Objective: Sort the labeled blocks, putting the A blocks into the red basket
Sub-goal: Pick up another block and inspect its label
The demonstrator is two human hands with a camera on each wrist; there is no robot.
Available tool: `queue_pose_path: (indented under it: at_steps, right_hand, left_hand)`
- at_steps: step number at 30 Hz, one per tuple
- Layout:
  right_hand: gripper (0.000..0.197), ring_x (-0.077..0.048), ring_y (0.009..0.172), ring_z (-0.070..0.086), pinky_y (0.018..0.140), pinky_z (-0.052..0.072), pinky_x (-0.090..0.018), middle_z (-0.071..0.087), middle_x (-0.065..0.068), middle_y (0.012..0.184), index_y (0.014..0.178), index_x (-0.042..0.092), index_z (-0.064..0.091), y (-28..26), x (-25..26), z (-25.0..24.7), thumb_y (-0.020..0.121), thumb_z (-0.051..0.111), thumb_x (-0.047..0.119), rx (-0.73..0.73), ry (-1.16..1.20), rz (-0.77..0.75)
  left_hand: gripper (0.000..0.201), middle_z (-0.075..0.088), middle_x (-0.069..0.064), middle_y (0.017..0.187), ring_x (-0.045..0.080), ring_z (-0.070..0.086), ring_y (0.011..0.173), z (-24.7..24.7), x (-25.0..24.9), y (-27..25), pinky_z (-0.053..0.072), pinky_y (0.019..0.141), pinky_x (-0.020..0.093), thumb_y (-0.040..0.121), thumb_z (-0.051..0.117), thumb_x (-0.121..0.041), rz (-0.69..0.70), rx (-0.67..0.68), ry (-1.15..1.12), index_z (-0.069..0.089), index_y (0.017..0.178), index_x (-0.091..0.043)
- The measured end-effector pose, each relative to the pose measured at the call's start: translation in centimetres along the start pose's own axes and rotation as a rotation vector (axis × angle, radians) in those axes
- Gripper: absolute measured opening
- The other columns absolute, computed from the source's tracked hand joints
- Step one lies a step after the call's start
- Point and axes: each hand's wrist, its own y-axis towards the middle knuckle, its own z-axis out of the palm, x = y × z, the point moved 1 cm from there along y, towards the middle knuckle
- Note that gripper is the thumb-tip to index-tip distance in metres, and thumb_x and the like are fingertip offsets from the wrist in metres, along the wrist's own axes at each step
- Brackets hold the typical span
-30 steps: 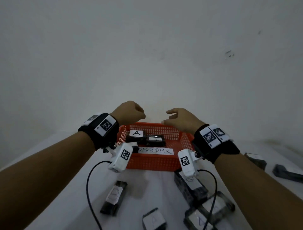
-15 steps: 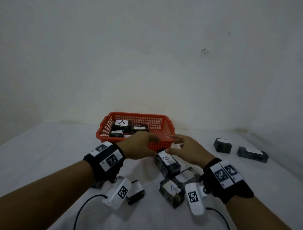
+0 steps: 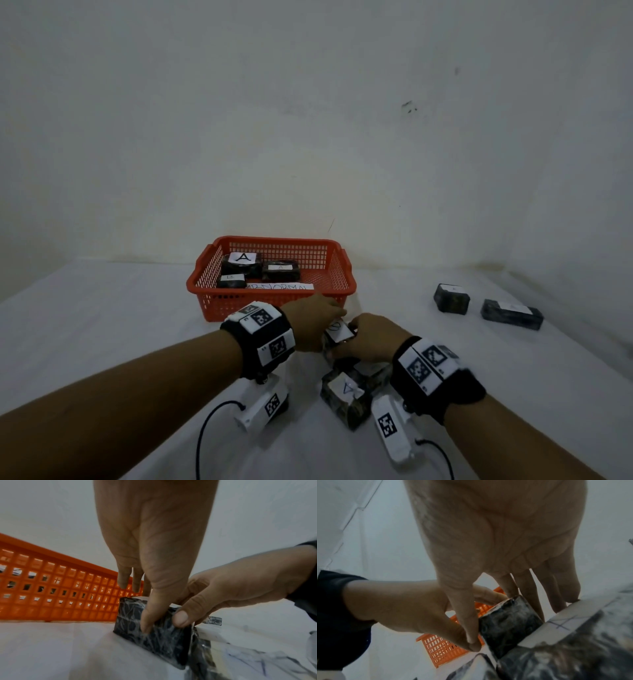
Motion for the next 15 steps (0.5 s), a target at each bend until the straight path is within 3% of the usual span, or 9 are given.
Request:
queue_pose_path:
  at_steps: [2, 6, 8, 10, 12, 15]
  right_hand:
    - [0.047, -0.025, 0.097, 0.071, 0.080, 0.056, -0.034, 0.076, -0.012, 0.110, 0.112, 0.010, 0.075, 0.2, -0.1, -0.3, 0.085, 0.077, 0.048, -0.016, 0.012, 0.010]
    - [0.039, -0.021, 0.090, 0.075, 0.083, 0.061, -0.037, 0.079, -0.007, 0.101, 0.110, 0.012, 0.079, 0.1, -0.8, -1.3, 0.082, 0.080, 0.039, -0.035, 0.098, 0.010]
    - [0.038, -0.016, 0.078, 0.070, 0.071, 0.059, -0.031, 0.077, -0.004, 0.095, 0.113, 0.012, 0.078, -0.2, -1.1, -2.0, 0.082, 0.079, 0.034, -0.072, 0.138, 0.007]
    - [0.039, -0.013, 0.075, 0.064, 0.064, 0.051, -0.024, 0.073, -0.004, 0.095, 0.117, 0.012, 0.075, -0.5, -1.4, -2.5, 0.082, 0.079, 0.031, -0.115, 0.180, -0.006]
    - [0.039, -0.013, 0.080, 0.063, 0.065, 0.049, -0.023, 0.071, -0.003, 0.099, 0.116, 0.012, 0.073, -0.5, -1.9, -3.0, 0.082, 0.080, 0.029, -0.165, 0.238, -0.023]
    - [0.029, -0.014, 0.086, 0.064, 0.073, 0.051, -0.025, 0.068, 0.002, 0.097, 0.109, 0.013, 0.069, -0.4, -2.5, -3.4, 0.084, 0.081, 0.022, -0.216, 0.389, -0.061]
  left_hand:
    - [0.070, 0.053, 0.009, 0.147, 0.028, 0.052, 0.135, 0.1, 0.0, 0.4, 0.043, 0.114, 0.041, 0.086, 0.078, -0.019, -0.010, 0.016, -0.002, 0.048, 0.149, -0.011]
    - [0.049, 0.062, 0.004, 0.132, 0.023, 0.060, 0.119, 0.3, 0.6, 0.9, 0.049, 0.103, 0.036, 0.089, 0.074, -0.021, -0.062, -0.012, -0.100, 0.059, 0.136, -0.016]
    - [0.041, 0.068, 0.004, 0.121, 0.023, 0.065, 0.106, 0.3, 0.9, 1.0, 0.053, 0.091, 0.033, 0.087, 0.075, -0.025, -0.080, 0.000, -0.184, 0.063, 0.125, -0.015]
    - [0.037, 0.071, 0.003, 0.114, 0.019, 0.065, 0.093, 0.0, 1.3, 0.9, 0.051, 0.081, 0.029, 0.087, 0.076, -0.029, -0.088, -0.007, -0.256, 0.063, 0.120, -0.018]
    - [0.044, 0.069, 0.000, 0.116, 0.017, 0.063, 0.093, -0.4, 1.6, 0.7, 0.051, 0.081, 0.028, 0.086, 0.077, -0.032, -0.103, -0.003, -0.318, 0.061, 0.124, -0.020]
    - [0.055, 0.066, -0.003, 0.120, 0.018, 0.063, 0.105, -1.1, 2.2, 0.3, 0.053, 0.091, 0.031, 0.082, 0.081, -0.034, -0.121, -0.010, -0.428, 0.057, 0.130, -0.021]
